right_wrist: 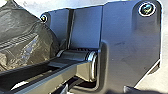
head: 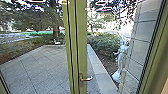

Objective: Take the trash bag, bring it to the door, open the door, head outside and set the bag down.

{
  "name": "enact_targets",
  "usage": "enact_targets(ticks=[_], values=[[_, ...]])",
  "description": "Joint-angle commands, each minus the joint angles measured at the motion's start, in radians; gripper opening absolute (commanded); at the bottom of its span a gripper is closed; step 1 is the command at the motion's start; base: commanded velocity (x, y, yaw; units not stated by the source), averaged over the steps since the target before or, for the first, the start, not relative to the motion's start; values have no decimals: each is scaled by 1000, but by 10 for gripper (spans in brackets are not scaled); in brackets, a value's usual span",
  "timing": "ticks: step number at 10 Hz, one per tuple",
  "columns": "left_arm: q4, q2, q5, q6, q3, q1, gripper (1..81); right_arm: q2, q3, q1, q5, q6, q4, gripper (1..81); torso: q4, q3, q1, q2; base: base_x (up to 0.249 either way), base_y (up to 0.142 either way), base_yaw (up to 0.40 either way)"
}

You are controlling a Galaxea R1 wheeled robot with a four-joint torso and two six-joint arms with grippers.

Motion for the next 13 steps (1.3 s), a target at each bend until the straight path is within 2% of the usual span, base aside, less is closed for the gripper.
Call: enact_targets(ticks=[1,4,13], values=[[10,-6,45,7,4,-58,10,3,4,65,-67,-2,1,811,0,0,0,0,0,0,301],[10,-6,45,7,3,-58,10,3,4,65,-67,-2,1,811,0,0,0,0,0,0,291],[7,-9,45,3,2,-61,10,3,-1,65,-67,-2,-2,811,0,0,0,0,0,0,84]])
